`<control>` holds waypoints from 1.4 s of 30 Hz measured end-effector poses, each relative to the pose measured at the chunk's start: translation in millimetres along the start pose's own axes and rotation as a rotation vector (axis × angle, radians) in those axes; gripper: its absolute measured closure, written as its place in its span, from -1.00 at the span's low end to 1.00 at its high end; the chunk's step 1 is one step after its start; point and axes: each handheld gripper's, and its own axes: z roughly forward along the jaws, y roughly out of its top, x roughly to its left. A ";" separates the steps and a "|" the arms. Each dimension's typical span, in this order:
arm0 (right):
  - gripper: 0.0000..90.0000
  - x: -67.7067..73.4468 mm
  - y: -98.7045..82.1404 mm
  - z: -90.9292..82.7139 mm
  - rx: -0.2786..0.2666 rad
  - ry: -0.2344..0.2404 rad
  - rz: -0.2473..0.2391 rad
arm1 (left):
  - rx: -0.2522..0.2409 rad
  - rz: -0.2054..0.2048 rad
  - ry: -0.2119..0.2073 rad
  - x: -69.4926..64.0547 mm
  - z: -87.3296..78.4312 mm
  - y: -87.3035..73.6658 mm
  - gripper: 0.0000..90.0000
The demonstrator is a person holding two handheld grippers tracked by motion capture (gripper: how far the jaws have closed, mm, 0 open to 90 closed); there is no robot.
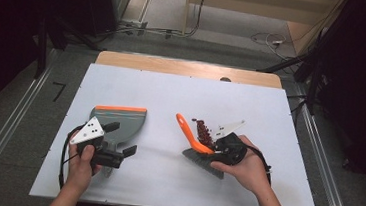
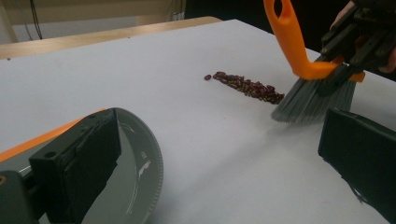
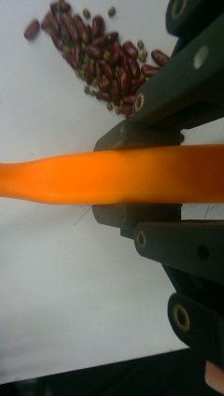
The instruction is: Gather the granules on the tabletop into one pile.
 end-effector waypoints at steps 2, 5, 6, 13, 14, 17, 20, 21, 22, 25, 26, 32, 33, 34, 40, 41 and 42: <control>0.52 -1.3 -1.4 5.7 0.006 -0.021 -0.044 | 0.002 0.002 -0.002 -0.4 0.2 0.0 -1.00; 0.52 -11.0 -0.3 8.1 -0.004 -0.028 -0.048 | 0.005 0.004 -0.003 -0.7 0.8 -0.1 -1.00; 0.52 -14.3 0.3 9.1 -0.011 -0.029 -0.050 | 0.006 0.005 -0.002 -0.8 1.0 -0.2 -1.00; 0.51 -34.2 6.8 13.9 -0.018 -0.023 -0.106 | 0.006 0.006 -0.005 -0.6 1.1 -0.2 -1.00; 0.51 -36.7 8.0 14.4 -0.014 -0.021 -0.101 | 0.006 0.005 -0.005 -0.6 1.1 -0.1 -1.00; 0.51 -45.5 11.9 16.4 -0.020 -0.025 -0.101 | 0.005 0.005 -0.005 -0.6 1.1 -0.1 -1.00; 0.51 -52.8 15.9 18.2 -0.027 -0.024 -0.107 | 0.008 0.007 -0.004 -0.5 1.3 -0.2 -1.00; 0.51 -54.4 17.1 18.8 -0.028 -0.021 -0.109 | 0.009 0.007 -0.004 -0.7 1.6 -0.2 -1.00; 0.51 -56.8 18.0 19.3 -0.032 -0.021 -0.118 | 0.009 0.007 -0.005 -0.8 1.9 -0.3 -1.00; 0.50 -63.9 20.1 20.1 -0.040 -0.020 -0.116 | 0.011 0.009 -0.004 -1.1 3.0 -0.5 -1.00; 0.50 -66.3 20.6 20.3 -0.046 -0.022 -0.113 | 0.011 0.009 -0.004 -1.0 3.1 -0.5 -1.00; 0.50 -78.3 26.9 24.4 -0.053 -0.011 -0.112 | 0.011 0.009 0.003 -0.6 3.1 -0.1 -1.00; 0.50 -79.5 28.4 25.1 -0.053 -0.013 -0.112 | 0.012 0.010 0.004 -0.8 3.3 0.0 -1.00; 0.50 -81.0 30.1 25.8 -0.052 -0.010 -0.119 | 0.015 0.012 0.007 -1.0 3.2 0.2 -1.00; 0.50 -89.5 36.1 28.5 -0.060 -0.014 -0.111 | 0.015 0.015 0.004 -1.7 4.1 0.0 -1.00; 0.50 -91.2 36.5 29.0 -0.064 -0.013 -0.111 | 0.015 0.015 0.004 -1.7 4.2 0.0 -1.00; 0.50 -92.1 36.6 29.1 -0.067 -0.011 -0.105 | 0.016 0.016 0.004 -1.8 4.0 0.0 -1.00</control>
